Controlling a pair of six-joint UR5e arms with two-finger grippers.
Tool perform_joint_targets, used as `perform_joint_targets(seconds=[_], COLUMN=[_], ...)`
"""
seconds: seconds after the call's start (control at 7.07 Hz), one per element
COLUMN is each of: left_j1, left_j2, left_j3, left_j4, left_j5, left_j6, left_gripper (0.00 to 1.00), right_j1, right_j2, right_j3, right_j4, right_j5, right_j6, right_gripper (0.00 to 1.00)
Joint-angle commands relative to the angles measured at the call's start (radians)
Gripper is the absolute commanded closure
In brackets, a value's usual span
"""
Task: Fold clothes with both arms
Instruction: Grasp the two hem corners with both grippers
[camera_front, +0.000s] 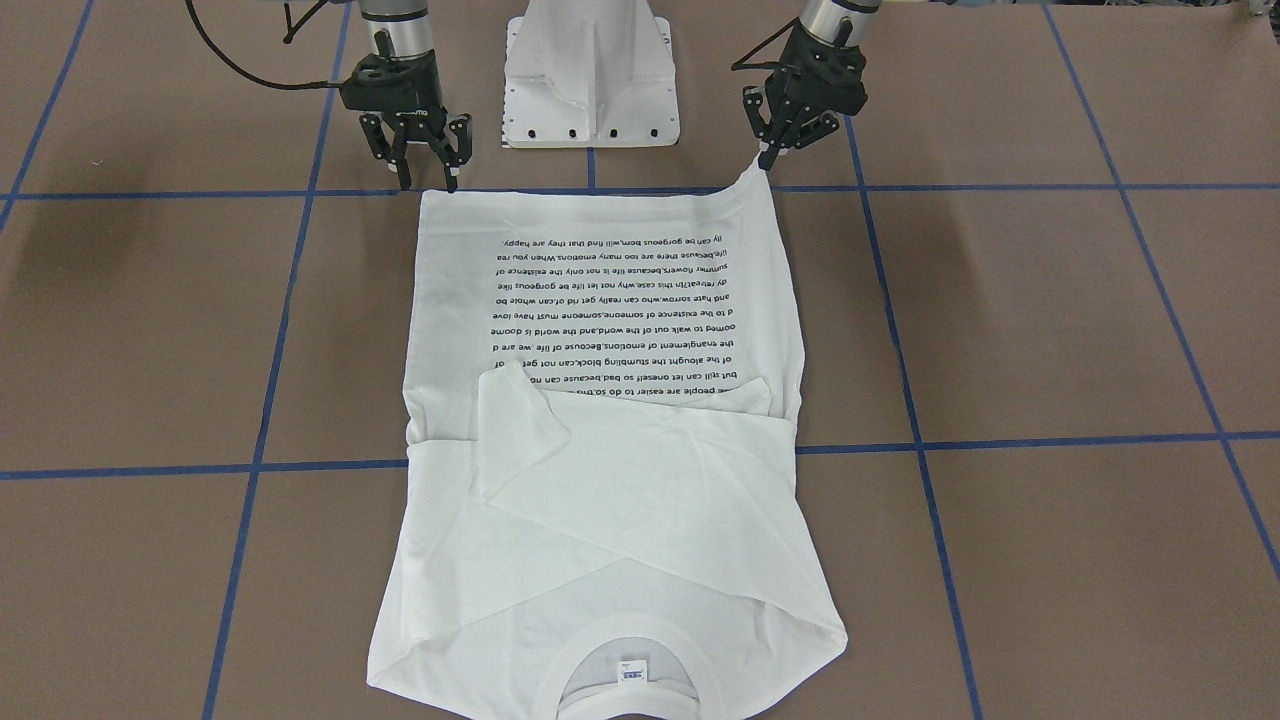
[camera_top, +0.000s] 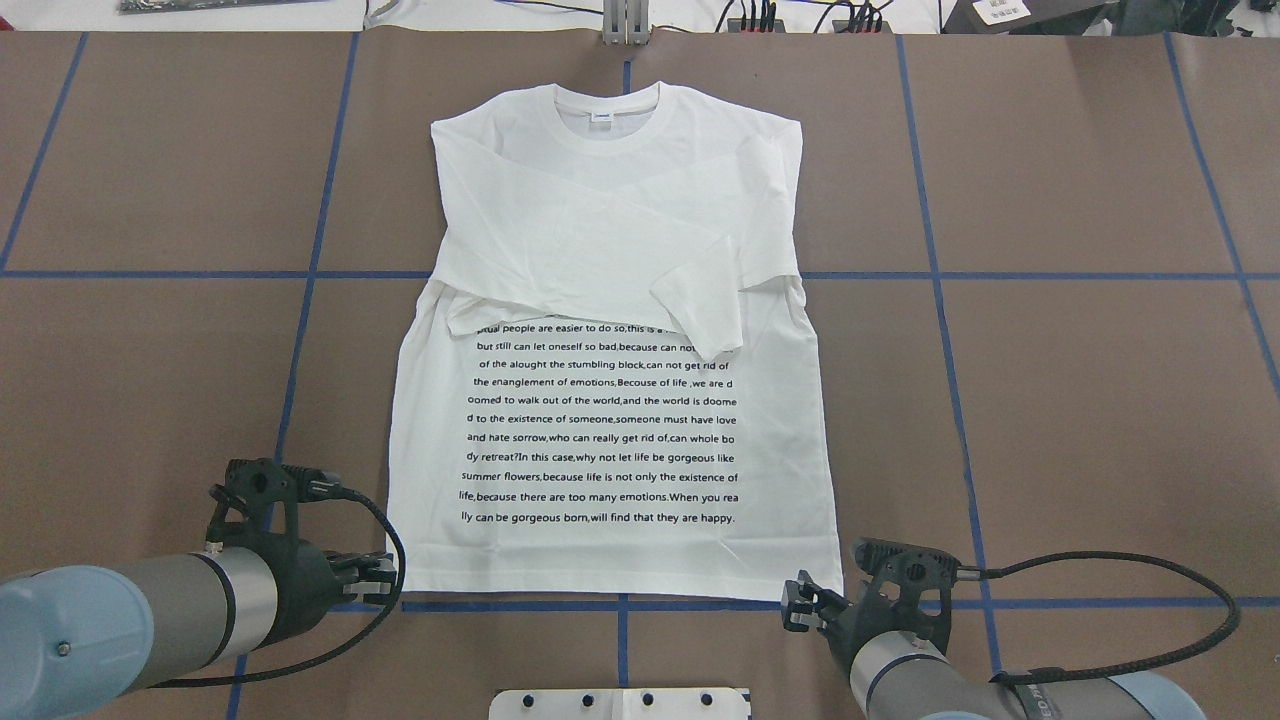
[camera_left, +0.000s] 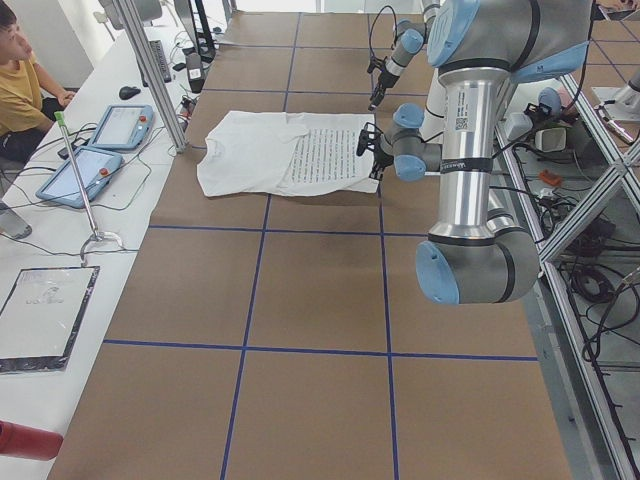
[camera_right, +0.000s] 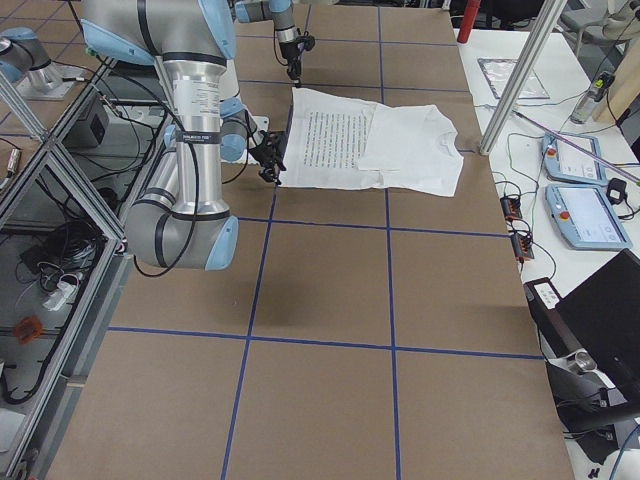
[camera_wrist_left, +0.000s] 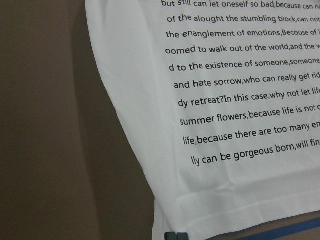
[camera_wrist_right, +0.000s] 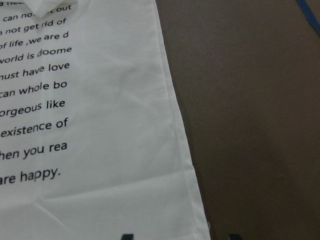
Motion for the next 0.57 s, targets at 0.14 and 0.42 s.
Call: perform_joint_targets(seconds=[0.14,0.42], left_j1=[0.001,-0.001], left_j2=[0.001,-0.001], left_j3=[-0.001,-0.001], left_j4=[0.002,0.000], left_j5=[0.000,0.000], left_j6=[-0.001,-0.001], left_gripper=[1.00,1.00], right_j1=[-0.009,-0.009], right_j2=[0.007,0.008], right_j3=[-0.020,-0.031], right_j4=[-0.001,-0.001], right_j5=[-0.025,-0.028], right_j6=[0.028,0.028], right_gripper=[0.38,0.39])
